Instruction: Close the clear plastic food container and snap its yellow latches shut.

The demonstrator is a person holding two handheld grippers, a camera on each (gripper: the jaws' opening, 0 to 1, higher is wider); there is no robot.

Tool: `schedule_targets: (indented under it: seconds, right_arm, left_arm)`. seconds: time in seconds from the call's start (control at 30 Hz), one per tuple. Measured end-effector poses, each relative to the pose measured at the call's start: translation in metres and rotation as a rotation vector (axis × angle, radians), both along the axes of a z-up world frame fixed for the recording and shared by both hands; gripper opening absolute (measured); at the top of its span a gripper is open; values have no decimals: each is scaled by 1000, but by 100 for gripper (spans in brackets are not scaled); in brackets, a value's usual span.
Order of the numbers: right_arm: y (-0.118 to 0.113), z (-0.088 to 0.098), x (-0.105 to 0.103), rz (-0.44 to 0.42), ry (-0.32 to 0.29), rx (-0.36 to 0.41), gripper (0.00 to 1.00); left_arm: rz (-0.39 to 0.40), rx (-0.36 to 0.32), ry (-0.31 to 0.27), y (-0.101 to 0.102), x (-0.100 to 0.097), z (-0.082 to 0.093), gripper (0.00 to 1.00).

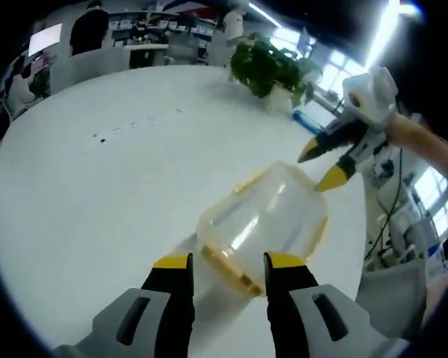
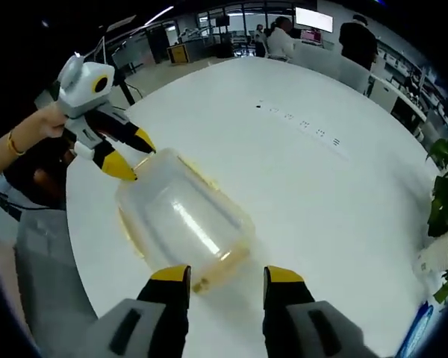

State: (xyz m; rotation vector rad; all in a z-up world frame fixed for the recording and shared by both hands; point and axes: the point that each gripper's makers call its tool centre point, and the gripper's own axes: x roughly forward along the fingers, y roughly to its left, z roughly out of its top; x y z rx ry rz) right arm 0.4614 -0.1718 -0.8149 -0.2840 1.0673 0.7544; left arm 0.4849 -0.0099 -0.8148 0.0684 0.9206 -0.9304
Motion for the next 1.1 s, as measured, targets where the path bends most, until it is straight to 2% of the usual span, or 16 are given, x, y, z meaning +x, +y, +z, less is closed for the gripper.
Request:
schedule_targets:
  seconds: [0.17, 0.4, 0.6, 0.7, 0.9, 1.0, 1.1]
  right_arm:
    - [1, -1, -1, -29, 14, 22, 36]
    - [13, -4, -4, -100, 64, 118, 36]
    - [18, -6, -6, -128, 100, 159, 36]
    - [20, -7, -6, -150, 119, 187, 38]
    - [20, -8, -6, -154, 129, 198, 39]
    - [24, -11, -7, -196, 155, 228, 42]
    - [25, -11, -7, -187, 153, 226, 42]
  left_arm:
    - [15, -13, 15, -5, -2, -1, 36]
    - [59, -36, 51, -7, -5, -4, 38]
    - [98, -54, 86, -6, -8, -5, 37]
    - [109, -62, 84, -6, -8, -6, 37]
    - [130, -72, 100, -6, -10, -6, 36]
    - [133, -74, 104, -6, -10, -6, 36]
    - [138, -78, 112, -5, -10, -7, 36]
